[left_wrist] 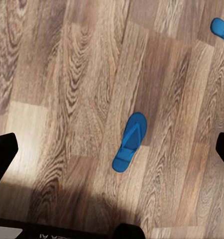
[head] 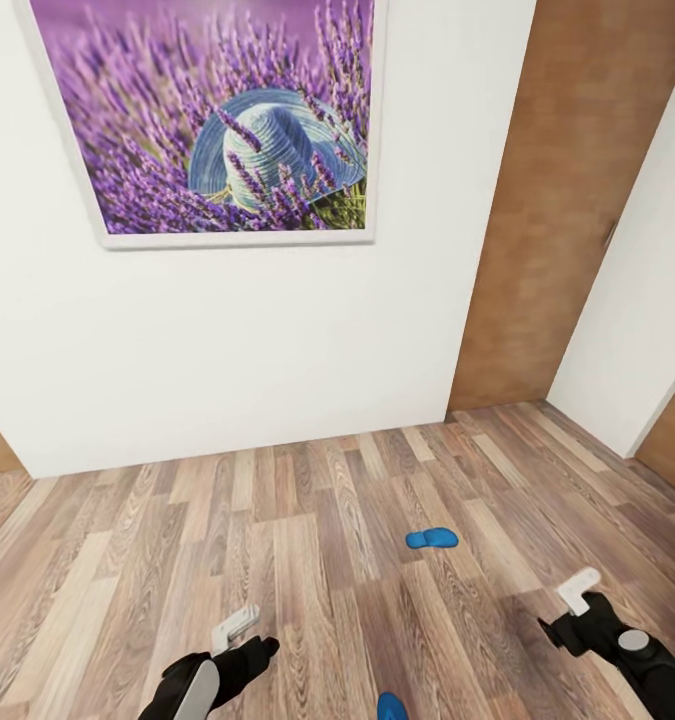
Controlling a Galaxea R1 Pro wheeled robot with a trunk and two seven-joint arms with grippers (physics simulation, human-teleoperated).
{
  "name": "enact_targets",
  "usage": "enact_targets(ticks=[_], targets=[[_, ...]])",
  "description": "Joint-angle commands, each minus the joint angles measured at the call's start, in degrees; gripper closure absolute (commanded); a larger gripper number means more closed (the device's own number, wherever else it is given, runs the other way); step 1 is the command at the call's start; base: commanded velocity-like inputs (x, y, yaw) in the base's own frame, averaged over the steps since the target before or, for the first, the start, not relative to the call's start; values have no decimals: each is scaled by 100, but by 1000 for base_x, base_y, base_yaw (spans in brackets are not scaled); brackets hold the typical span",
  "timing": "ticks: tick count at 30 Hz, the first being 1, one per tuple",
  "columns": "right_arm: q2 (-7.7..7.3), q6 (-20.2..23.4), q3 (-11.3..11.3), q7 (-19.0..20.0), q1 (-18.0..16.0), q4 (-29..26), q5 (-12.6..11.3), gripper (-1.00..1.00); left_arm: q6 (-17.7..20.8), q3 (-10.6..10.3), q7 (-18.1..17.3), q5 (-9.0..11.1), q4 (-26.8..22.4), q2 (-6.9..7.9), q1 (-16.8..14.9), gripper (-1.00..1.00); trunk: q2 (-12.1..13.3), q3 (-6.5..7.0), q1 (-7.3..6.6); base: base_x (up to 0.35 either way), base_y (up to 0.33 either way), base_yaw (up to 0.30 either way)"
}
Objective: In the bedroom, move the book from the bed onto either nightstand, and place the two sandals side by side next to the bed.
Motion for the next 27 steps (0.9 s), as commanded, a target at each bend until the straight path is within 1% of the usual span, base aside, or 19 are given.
enact_targets(ticks=[1,3,5,8,9,10,11,12,16,19,23,24,27], targets=[[25,-136,1,-48,-1,35,42,-100,27,10,44,60,-9,-3,-2,-100,-3,-6,0,36,-1,-4],[61,-425,-3,-113,-1,139,44,-100,27,9,44,59,-7,-2,-2,-100,-3,-6,0,26,-1,-3],[100,-807,2,43,0,347,57,-100,28,11,45,62,0,0,-2,-100,-3,-6,0,12,0,-1],[107,-1046,7,153,0,429,123,-100,27,10,43,67,0,0,-2,-100,-3,-6,0,6,0,-1],[111,-1179,5,184,0,448,214,-100,29,9,37,71,-8,0,-2,-100,-3,-6,0,4,0,0],[122,-1388,-5,213,-1,477,366,-100,37,7,27,75,-17,-1,-2,-100,-3,-6,0,2,0,0],[127,-1486,-13,213,-3,494,449,-100,46,6,24,77,-21,-3,-2,-100,-3,-6,0,2,0,0],[127,-1486,-13,213,-3,494,449,-100,46,6,24,77,-21,-3,-2,-100,-3,-6,0,2,0,0],[139,-1728,-45,229,-6,567,633,-100,110,9,34,86,-35,-6,-8,-100,-3,-6,0,1,0,0],[137,-1784,-37,269,-4,582,683,-100,198,43,38,126,-44,-7,-12,-100,-3,-6,0,0,0,0],[140,-1881,-48,510,4,581,736,-100,524,253,42,347,-169,-4,-9,-100,-3,-6,0,0,0,0],[142,-1905,-49,658,19,570,745,-100,662,336,43,422,-289,-3,5,-100,-43,-24,22,0,0,0],[144,-1897,-53,961,38,524,754,-100,767,423,44,480,-439,-1,58,-100,-164,-78,88,0,0,0]])
